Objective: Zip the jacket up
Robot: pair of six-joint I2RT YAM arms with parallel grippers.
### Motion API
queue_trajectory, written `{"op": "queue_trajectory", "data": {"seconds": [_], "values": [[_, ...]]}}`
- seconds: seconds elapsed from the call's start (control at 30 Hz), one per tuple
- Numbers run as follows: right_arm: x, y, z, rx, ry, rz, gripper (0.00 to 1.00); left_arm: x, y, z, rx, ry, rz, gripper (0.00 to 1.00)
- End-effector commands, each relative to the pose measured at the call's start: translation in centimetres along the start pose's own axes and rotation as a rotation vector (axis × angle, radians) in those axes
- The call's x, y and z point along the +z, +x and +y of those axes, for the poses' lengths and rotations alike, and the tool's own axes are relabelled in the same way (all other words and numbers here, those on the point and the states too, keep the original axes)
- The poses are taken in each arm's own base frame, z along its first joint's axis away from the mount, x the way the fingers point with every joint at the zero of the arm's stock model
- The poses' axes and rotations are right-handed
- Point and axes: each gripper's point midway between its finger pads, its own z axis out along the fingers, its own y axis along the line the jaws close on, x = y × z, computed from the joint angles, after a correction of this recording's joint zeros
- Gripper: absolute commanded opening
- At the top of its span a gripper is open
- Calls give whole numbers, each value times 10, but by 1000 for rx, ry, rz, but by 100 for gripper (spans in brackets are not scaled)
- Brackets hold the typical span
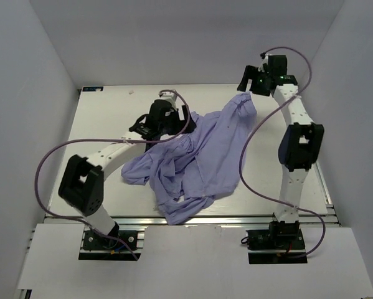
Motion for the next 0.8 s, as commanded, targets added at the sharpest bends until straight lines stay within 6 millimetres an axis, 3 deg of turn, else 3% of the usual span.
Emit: {"op": "queue_trajectory", "data": {"seconds": [0.0,0.03,0.07,0.1,0.13,0.17,0.2,0.23,0.27,0.33,0.37,0.43,0.47,0.63,0.7,0.73,0.77], "values": [[-83,38,16,22,27,115,89,-36,-27,27,-24,-182,-108,98],[-93,60,14,43,54,152,89,-41,-23,30,-25,-189,-105,98],[-122,60,23,32,63,101,89,-49,-23,28,-31,-173,-116,98],[-131,79,27,65,65,113,89,-50,-6,35,-33,-180,-85,98],[-128,142,20,92,83,226,89,-52,0,37,-32,-177,-78,98],[-146,143,46,42,41,154,89,-55,5,36,-33,-157,-70,98],[-147,189,46,71,65,225,89,-54,19,43,-32,-167,-44,98],[-151,212,73,20,29,252,89,-54,24,44,-30,-165,-31,98],[-159,218,86,1,15,222,89,-53,28,45,-32,-164,-22,98],[-164,255,118,-3,-53,277,89,-49,41,45,-33,-153,26,98],[-165,280,123,-10,-73,333,89,-47,46,46,-37,-147,42,98],[-168,311,130,-47,-71,409,89,-39,65,47,-32,-110,85,97],[-165,330,124,-47,-44,465,89,-34,69,41,-34,-65,88,97],[-150,365,103,-60,48,587,89,3,93,40,-32,-19,184,94],[-144,363,90,-83,125,583,89,18,97,44,-26,-30,202,93],[-141,368,75,-98,200,605,89,32,110,57,-15,-73,238,92],[-138,364,72,-107,218,604,89,42,100,57,-11,-92,226,91]]}}
